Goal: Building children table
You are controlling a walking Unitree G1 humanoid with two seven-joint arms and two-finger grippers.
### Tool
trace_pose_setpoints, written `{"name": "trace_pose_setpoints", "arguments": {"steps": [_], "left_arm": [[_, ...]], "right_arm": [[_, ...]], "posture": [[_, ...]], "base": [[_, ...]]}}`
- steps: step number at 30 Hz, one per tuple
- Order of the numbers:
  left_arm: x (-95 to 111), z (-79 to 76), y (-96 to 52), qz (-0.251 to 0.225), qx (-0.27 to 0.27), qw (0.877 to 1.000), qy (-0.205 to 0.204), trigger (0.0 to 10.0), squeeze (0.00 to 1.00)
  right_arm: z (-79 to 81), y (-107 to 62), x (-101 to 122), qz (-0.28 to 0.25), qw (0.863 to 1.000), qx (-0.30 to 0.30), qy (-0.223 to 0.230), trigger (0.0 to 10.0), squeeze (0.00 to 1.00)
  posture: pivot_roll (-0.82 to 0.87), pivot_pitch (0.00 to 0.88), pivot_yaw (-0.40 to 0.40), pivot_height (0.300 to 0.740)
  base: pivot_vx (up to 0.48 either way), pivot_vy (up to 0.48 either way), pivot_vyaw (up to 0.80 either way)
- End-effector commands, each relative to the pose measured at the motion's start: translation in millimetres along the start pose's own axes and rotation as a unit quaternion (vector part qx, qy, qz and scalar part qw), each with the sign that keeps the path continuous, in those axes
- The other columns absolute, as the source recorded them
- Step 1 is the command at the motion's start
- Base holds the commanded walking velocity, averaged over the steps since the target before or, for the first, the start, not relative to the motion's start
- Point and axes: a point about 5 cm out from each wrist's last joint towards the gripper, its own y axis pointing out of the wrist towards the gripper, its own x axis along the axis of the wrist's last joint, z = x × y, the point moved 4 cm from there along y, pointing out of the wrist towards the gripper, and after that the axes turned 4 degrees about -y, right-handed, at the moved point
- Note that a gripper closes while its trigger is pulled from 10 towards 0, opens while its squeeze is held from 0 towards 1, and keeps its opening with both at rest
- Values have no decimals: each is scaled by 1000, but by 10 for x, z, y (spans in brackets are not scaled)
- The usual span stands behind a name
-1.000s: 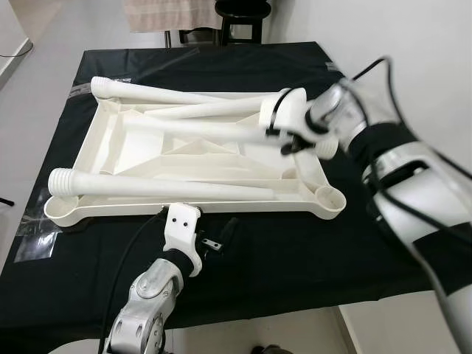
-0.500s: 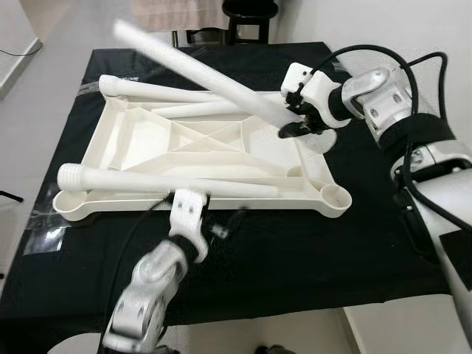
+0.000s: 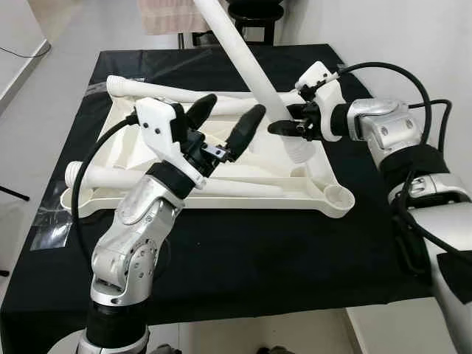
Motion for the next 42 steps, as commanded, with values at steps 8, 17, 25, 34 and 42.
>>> {"name": "trace_pose_setpoints", "arguments": {"steps": [8,17,25,34,42], "left_arm": [[343,310,84,-56,49,997,-29,10000,0],[399,383,171,-60,52,996,-49,10000,0],[434,375,244,-64,48,995,-56,10000,0],[480,323,293,-72,26,994,-78,0,0],[443,273,285,-67,18,994,-87,0,0]], "right_arm": [[438,-68,95,-89,991,84,-52,0,0],[670,-118,115,-107,985,113,-79,0,0],[773,-157,104,-105,981,120,-107,0,0],[712,-129,11,-66,985,91,-128,0,0],[660,-82,-45,-51,989,69,-118,39,0]], "posture": [[-1,71,-35,740],[-2,68,-28,740],[-4,74,-21,740],[-12,73,-27,740],[-8,74,-30,740]], "base": [[0,0,0],[0,0,0],[0,0,0],[0,0,0],[0,0,0]]}}
